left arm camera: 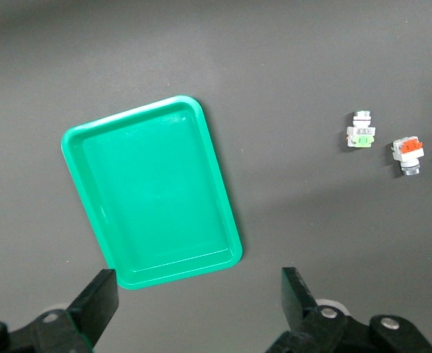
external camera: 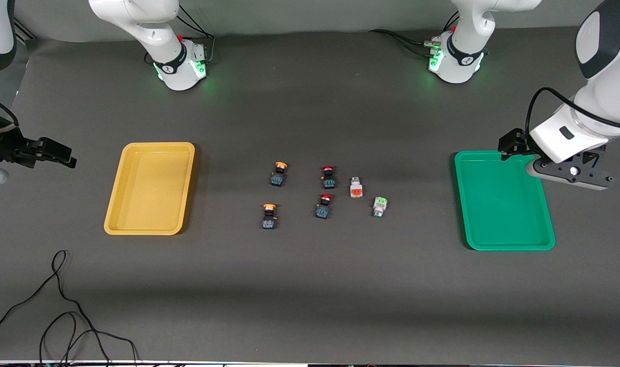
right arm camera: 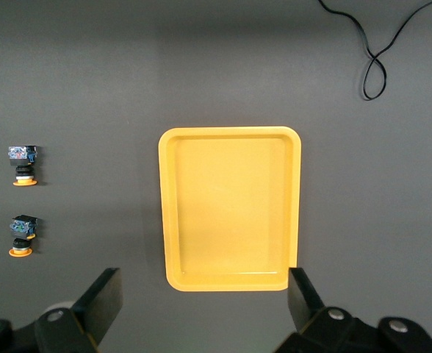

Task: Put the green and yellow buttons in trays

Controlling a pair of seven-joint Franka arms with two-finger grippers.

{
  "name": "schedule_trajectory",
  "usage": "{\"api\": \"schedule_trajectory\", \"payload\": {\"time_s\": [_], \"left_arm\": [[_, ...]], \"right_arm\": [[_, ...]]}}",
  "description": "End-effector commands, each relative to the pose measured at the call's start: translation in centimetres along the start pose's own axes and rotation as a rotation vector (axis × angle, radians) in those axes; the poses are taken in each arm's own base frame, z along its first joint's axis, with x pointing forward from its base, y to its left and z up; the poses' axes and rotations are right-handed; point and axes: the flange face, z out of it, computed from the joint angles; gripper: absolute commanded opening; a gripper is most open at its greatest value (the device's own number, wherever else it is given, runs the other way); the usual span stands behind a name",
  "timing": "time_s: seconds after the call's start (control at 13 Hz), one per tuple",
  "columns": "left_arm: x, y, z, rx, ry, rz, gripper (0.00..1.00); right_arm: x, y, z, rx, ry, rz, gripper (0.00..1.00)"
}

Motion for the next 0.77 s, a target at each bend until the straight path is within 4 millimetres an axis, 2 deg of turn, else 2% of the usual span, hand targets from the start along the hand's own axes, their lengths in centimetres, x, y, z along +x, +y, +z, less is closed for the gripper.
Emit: {"api": "schedule_trajectory", "payload": {"time_s": [0.0,0.69], "left_arm": [[-0.34,-0.13,-0.05,-0.001,-0.006,0.013,0.99],[-0.36,-0.04,-0.03,-0.001,-0.009,-0.01,1.0]], "right_arm": [[-0.06,-0.13,-0.32,0.002,0.001,-0.003,1.0],[-0.1,-0.05,-0.41,0.002,0.003,-0.002,1.0]]}}
